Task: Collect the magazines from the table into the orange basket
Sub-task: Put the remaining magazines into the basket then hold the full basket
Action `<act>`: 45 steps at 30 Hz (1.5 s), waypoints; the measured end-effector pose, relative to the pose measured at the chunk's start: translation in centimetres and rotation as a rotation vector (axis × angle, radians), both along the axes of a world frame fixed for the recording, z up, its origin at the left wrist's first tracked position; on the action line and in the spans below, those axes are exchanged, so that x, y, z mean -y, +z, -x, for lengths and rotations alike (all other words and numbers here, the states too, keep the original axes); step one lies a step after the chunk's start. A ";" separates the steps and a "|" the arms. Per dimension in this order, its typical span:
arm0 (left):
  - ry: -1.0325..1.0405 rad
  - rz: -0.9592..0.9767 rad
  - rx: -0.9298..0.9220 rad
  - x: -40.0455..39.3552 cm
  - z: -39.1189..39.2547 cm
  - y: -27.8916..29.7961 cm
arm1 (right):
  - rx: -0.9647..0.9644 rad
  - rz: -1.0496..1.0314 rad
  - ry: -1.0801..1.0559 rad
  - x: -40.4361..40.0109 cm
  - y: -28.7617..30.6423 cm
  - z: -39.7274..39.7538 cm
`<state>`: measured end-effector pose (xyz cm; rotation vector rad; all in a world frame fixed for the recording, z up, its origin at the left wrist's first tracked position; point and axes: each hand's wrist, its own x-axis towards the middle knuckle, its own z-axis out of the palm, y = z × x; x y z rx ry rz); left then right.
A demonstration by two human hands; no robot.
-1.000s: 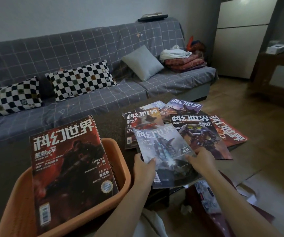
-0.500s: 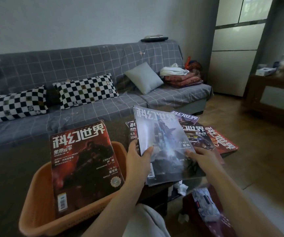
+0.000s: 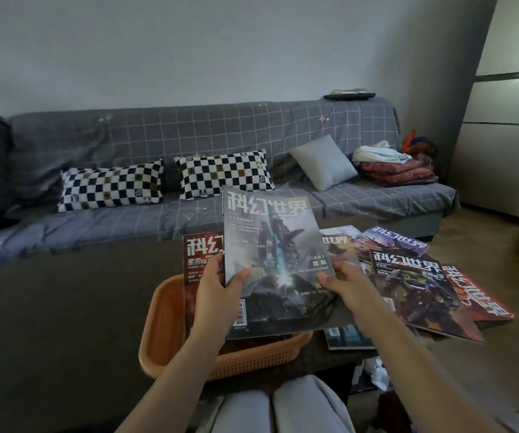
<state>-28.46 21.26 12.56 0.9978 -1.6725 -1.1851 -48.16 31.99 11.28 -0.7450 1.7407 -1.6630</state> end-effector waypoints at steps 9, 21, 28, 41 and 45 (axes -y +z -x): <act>0.143 0.013 0.141 3.9 -4.4 -2.7 | -0.102 -0.041 0.115 5.6 -1.9 -3.3; 0.245 0.255 0.436 4.8 -4.6 -5.7 | -0.565 -0.097 0.055 7.0 -5.1 -4.4; 0.263 0.164 0.480 4.7 -5.1 -6.2 | -0.677 -0.152 0.010 6.6 -5.9 -4.4; 0.212 0.241 0.554 4.8 -5.4 -6.1 | -0.738 -0.201 -0.058 6.1 -5.5 -4.9; 0.180 0.169 0.517 5.0 -5.3 -6.5 | -0.732 -0.186 -0.034 6.1 -5.4 -5.1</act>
